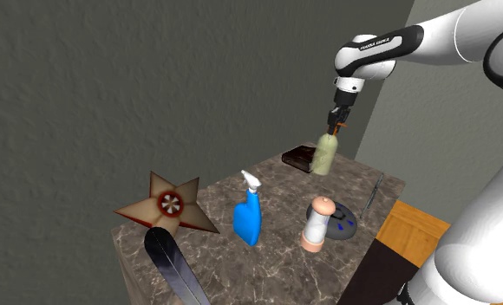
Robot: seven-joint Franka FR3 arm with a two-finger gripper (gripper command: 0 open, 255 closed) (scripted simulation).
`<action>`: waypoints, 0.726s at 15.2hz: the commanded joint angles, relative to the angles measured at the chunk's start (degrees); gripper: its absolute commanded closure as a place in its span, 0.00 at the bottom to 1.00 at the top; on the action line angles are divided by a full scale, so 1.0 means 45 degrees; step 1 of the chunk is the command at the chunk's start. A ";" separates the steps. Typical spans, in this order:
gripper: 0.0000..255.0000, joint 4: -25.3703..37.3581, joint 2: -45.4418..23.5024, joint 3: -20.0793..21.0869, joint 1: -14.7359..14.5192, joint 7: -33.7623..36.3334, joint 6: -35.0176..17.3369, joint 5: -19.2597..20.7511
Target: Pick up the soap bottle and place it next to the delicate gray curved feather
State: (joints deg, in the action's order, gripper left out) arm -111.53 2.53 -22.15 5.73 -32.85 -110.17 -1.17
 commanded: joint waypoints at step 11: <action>1.00 0.2018 0.0089 0.0025 -0.0020 0.0097 0.2099 0.0045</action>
State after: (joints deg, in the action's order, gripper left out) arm -103.19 2.86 -22.08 5.67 -32.51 -101.53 -0.99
